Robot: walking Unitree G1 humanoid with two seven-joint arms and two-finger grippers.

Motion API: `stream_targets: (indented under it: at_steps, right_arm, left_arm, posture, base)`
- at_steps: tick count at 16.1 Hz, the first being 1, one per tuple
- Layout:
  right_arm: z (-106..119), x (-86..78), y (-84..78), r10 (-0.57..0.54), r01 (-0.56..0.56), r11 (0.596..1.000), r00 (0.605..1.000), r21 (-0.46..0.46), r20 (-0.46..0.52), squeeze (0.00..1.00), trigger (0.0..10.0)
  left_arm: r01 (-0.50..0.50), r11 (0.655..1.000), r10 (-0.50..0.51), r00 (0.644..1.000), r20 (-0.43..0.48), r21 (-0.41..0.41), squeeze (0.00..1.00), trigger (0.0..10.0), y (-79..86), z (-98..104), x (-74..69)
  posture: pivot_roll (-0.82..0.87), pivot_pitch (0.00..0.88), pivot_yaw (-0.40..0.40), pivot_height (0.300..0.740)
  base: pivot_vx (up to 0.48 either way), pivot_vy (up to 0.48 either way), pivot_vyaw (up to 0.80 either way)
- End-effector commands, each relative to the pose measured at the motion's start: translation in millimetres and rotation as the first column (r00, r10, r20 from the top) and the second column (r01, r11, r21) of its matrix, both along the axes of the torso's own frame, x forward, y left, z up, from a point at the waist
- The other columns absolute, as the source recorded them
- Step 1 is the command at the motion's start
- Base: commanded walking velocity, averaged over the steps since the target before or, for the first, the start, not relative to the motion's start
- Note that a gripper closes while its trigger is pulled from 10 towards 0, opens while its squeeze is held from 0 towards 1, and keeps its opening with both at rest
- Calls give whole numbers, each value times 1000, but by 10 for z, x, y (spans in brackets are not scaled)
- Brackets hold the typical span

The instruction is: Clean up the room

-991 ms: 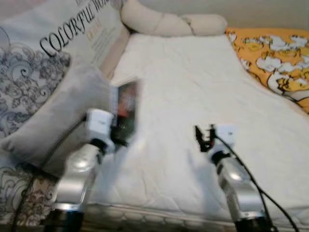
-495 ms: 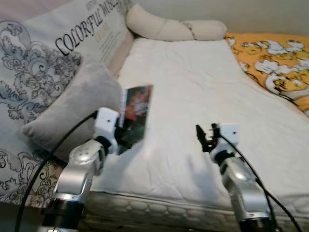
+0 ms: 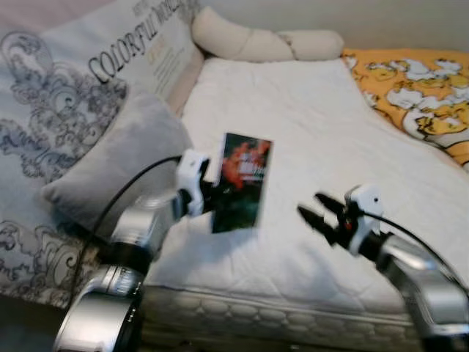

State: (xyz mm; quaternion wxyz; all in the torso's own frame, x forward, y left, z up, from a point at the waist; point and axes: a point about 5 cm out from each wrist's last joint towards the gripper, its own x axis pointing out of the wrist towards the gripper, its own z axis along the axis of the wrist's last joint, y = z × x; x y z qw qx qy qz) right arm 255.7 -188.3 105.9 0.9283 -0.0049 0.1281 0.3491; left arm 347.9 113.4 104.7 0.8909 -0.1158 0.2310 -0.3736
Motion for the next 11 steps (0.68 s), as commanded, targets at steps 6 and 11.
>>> stream_targets:
  at_steps: [6,11]
  right_arm:
    - [29,-273,67,166,-167,986,979,-2,-120,0,10000]
    - [33,-407,50,158,-161,987,973,-7,-169,0,10000]
  left_arm:
    - [58,998,-62,988,-141,-35,0,10000,-79,-79,66]
    - [50,999,-45,982,-184,22,0,10000,-167,-228,21]
  posture:
    - [-164,0,82,740]
    - [-189,0,96,740]
  base:
    - [0,0,0]
    - [0,0,0]
